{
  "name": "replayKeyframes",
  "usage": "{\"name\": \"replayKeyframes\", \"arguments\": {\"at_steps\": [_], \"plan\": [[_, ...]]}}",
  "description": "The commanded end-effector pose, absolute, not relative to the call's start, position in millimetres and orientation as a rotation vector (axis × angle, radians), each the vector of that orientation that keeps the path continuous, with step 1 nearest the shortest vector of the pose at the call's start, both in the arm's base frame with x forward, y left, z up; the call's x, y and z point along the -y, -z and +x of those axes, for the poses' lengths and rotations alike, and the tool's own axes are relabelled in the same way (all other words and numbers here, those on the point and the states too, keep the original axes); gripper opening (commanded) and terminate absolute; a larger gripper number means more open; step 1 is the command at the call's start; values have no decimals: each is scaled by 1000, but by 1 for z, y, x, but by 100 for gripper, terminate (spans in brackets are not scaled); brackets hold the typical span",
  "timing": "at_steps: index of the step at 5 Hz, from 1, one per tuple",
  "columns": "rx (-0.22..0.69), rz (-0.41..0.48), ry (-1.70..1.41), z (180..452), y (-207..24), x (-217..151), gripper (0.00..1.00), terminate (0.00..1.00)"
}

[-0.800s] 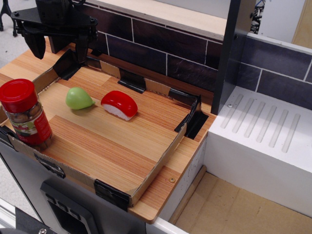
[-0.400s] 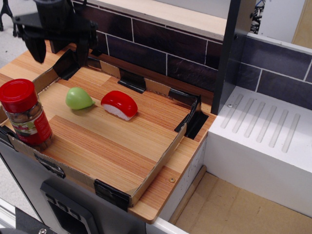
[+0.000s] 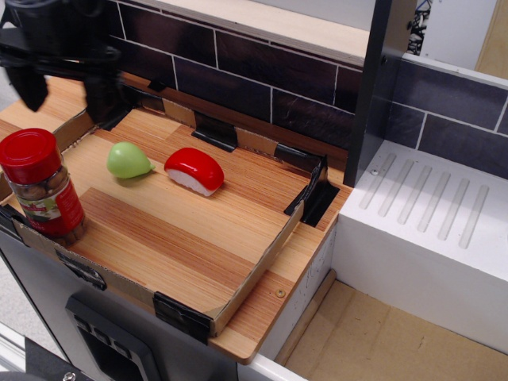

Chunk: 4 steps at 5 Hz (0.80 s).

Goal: Topple basil bottle

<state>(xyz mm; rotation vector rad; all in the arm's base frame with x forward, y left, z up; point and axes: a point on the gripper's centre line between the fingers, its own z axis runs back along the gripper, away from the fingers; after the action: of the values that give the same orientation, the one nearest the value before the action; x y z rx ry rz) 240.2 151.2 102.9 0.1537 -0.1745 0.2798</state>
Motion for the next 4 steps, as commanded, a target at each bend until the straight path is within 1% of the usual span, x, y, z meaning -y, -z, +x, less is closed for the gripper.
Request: {"name": "replayKeyframes", "arguments": {"at_steps": [1, 2, 3, 4], "plan": [[212, 199, -197, 225, -118, -160, 100, 0], [206, 182, -178, 216, -113, -156, 100, 0], [226, 157, -200, 210, -109, -154, 100, 0], [213, 124, -237, 204, -102, -152, 100, 0]]}}
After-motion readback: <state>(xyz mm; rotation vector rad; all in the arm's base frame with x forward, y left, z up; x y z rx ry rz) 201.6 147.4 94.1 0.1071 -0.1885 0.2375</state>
